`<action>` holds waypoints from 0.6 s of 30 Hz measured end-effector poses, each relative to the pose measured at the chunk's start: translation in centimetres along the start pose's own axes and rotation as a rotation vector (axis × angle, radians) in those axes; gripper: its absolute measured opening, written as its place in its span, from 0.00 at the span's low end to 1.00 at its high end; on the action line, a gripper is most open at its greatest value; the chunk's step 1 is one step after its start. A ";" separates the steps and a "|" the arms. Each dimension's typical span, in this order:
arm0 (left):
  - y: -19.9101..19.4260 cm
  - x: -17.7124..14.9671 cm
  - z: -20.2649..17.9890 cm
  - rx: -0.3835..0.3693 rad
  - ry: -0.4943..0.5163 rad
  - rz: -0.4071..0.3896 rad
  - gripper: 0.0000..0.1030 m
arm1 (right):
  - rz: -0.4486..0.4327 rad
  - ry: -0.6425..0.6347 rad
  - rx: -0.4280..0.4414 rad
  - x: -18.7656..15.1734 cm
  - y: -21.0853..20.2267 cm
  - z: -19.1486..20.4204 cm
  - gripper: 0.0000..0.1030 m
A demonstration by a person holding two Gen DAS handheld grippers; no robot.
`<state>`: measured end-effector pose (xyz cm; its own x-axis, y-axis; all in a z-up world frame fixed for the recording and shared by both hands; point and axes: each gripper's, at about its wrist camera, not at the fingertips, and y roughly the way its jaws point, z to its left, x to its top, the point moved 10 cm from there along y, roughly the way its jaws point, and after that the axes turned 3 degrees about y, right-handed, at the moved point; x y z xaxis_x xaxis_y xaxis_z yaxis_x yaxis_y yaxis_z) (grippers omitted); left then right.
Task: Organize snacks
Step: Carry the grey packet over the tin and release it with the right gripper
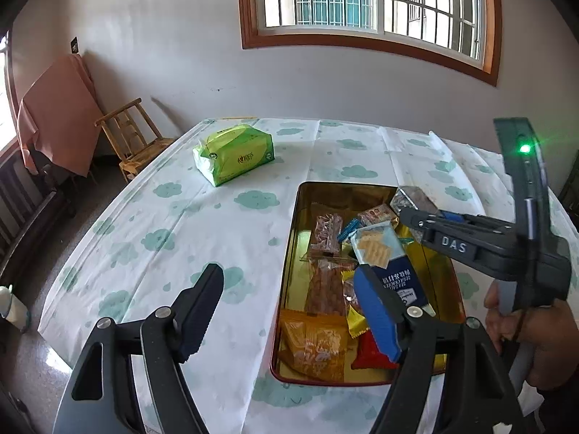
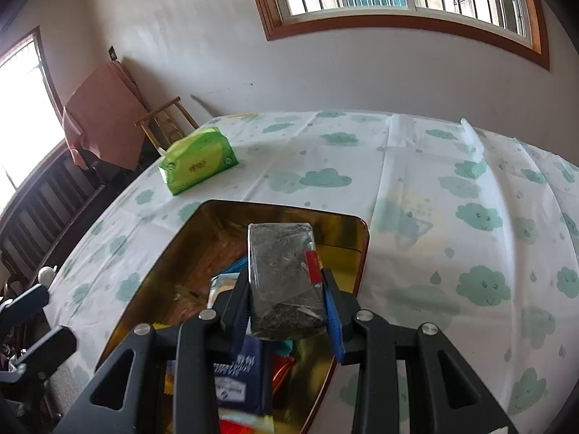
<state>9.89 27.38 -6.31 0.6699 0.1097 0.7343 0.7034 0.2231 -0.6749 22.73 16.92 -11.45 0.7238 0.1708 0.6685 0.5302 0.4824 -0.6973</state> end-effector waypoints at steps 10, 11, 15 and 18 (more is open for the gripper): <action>1.5 0.4 0.7 0.005 -0.018 0.009 0.72 | 0.024 0.001 -0.027 0.5 2.6 -0.5 0.35; 1.6 0.4 0.7 0.006 -0.018 0.012 0.72 | 0.024 -0.001 -0.031 0.5 2.8 -0.6 0.35; 2.2 0.3 0.8 0.007 -0.021 0.018 0.72 | 0.038 0.007 -0.033 0.7 3.4 -0.9 0.35; 2.7 0.2 0.9 0.010 -0.018 0.027 0.72 | 0.049 0.002 -0.031 0.6 3.6 -0.8 0.35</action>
<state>11.68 28.83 -7.92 0.6840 0.1332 0.7172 0.6826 0.2297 -0.6937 25.42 18.05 -13.77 0.7501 0.1914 0.6330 0.5075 0.4471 -0.7366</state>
